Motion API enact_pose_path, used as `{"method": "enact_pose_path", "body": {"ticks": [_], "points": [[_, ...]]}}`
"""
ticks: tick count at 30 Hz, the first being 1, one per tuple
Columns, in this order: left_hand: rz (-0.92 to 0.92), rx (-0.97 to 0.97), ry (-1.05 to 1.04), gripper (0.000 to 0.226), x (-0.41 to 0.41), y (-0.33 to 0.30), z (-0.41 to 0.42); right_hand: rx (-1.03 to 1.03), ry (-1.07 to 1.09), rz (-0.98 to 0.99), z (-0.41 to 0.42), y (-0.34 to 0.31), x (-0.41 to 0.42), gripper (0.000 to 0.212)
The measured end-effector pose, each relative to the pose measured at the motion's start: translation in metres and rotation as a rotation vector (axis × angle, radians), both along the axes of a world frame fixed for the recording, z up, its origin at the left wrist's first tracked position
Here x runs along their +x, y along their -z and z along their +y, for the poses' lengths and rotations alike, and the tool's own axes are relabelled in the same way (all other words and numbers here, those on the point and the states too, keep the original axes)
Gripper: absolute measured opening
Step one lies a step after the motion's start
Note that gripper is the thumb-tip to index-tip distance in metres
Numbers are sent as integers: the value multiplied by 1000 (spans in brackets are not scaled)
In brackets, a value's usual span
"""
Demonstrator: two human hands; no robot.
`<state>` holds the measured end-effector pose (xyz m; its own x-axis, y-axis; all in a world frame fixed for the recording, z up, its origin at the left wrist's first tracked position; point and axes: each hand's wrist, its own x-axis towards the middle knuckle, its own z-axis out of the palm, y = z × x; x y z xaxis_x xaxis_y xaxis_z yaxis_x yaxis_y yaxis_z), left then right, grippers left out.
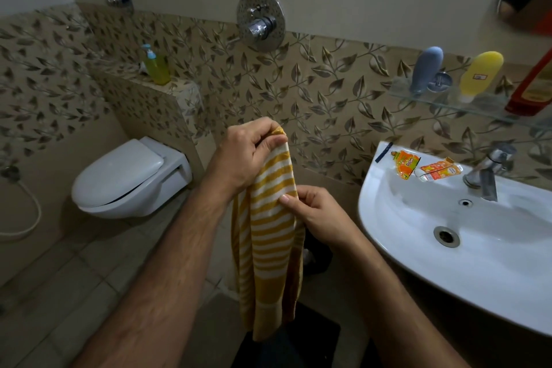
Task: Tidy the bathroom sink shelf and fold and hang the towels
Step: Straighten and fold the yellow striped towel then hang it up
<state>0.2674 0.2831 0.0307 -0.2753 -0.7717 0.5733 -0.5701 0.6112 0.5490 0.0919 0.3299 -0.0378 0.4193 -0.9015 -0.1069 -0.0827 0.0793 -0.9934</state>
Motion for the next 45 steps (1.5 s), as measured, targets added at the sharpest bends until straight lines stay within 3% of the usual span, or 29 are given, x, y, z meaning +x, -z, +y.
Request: {"method": "enact_pose_path", "body": {"ticks": [8,12,15,19,25,30,32,35,38,42,45], "points": [[114,-1,-165,17,24,-7,-3,-16,227,10,-1,-2,-10,19],[174,-10,-343,16,30,-2,-6,-230,331,318,-6,-7,-8,22],[126,107,-477,24,34,8,-11,-383,435,409,-8,-21,-5,26],[147,255,-675,36,24,33,1,-518,525,686,-13,-31,6,32],[318,379,-556,23,0,52,24,-524,568,944,-25,-21,13,28],[477,452,-450,6,22,49,23,-509,514,920,-32,-19,-7,34],[412,431,-419,3,35,48,19,-504,314,844,-32,-25,-20,37],[257,340,-434,6,48,47,8,-410,79,646,-28,-38,-33,23],[255,301,-411,13,48,38,2,-316,59,552,-28,-40,-39,16],[272,157,-394,24,38,19,2,-355,128,652,-32,-35,-37,24],[378,75,-383,16,29,1,3,-148,57,477,-29,-18,-32,23]]}}
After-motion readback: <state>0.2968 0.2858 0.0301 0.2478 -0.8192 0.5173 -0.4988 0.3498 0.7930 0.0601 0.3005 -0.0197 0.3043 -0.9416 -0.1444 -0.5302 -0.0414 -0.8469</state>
